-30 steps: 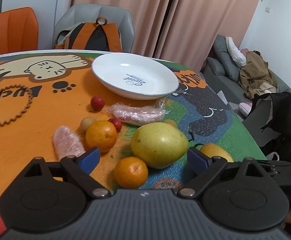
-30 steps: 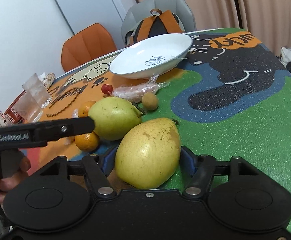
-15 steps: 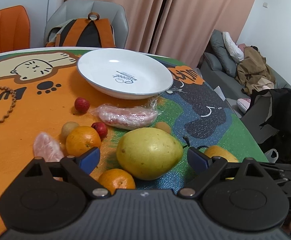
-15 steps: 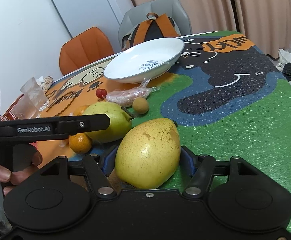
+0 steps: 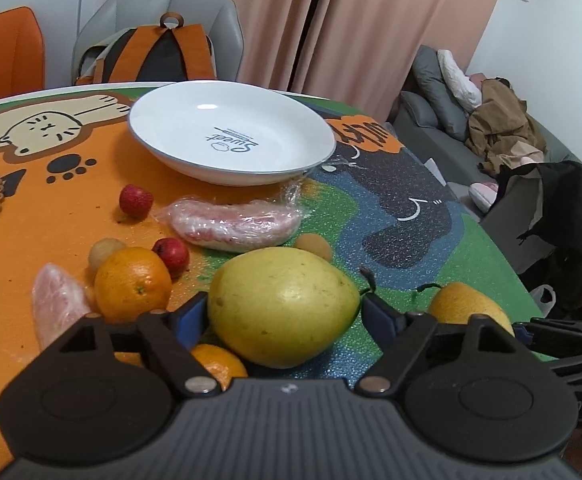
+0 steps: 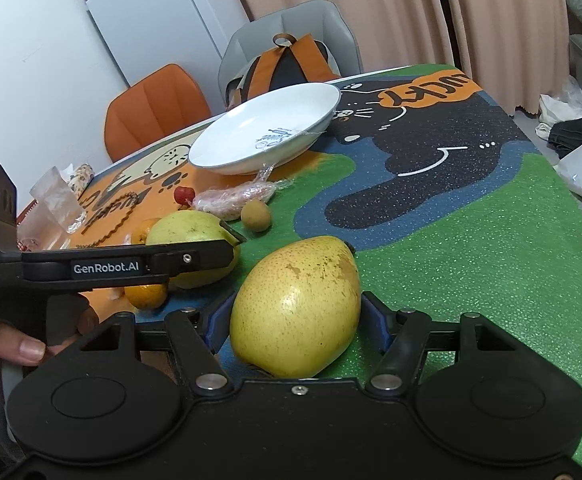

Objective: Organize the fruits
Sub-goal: 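Close the right tool on the yellow pear while the left tool grasps the green pear, then lower the yellow pear into the white bowl with the right tool while the left tool places the green pear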

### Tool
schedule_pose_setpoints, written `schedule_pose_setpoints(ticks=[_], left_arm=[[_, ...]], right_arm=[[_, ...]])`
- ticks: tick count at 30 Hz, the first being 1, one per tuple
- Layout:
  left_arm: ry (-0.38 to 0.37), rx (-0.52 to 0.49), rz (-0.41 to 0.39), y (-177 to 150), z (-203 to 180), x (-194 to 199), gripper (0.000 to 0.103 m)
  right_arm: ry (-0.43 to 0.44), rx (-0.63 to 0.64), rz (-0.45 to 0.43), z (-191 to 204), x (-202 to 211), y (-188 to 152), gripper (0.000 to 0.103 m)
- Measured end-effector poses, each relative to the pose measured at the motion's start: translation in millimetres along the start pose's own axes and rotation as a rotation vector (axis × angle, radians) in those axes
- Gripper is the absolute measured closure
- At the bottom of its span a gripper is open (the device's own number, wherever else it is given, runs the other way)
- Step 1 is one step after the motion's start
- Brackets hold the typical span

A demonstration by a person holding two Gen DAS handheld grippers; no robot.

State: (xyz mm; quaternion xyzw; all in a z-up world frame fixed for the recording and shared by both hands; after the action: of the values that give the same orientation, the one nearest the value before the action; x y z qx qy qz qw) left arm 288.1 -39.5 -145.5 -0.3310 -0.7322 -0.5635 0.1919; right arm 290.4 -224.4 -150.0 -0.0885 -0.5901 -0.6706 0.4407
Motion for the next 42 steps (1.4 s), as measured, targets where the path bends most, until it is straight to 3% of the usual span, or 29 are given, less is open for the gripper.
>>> schedule_pose_setpoints(ticks=[19, 42], left_arm=[[0.038, 0.035, -0.069, 8.6, 6.8, 26.7, 0.024], [0.097, 0.059, -0.162, 28.6, 26.8, 63.8, 0.024]], right_arm=[[0.026, 0.021, -0.027, 13.9, 0.4, 10.0, 0.04], [0.063, 0.074, -0.103, 36.8, -8.8, 53.6, 0.04]])
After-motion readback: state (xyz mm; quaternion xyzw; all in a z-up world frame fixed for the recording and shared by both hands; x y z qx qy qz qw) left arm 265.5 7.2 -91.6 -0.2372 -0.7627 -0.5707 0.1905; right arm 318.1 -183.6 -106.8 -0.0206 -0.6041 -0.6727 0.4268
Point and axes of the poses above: each gripper's, at about its wrist camera, not at the fingertips, and x roughly against the way its jaws point, z to its left, y to its top, the point moved 5 cm from there along -x, roughly the way its jaws point, and after that the axes turned 5 degrees about -y, right-handed, at the moved point
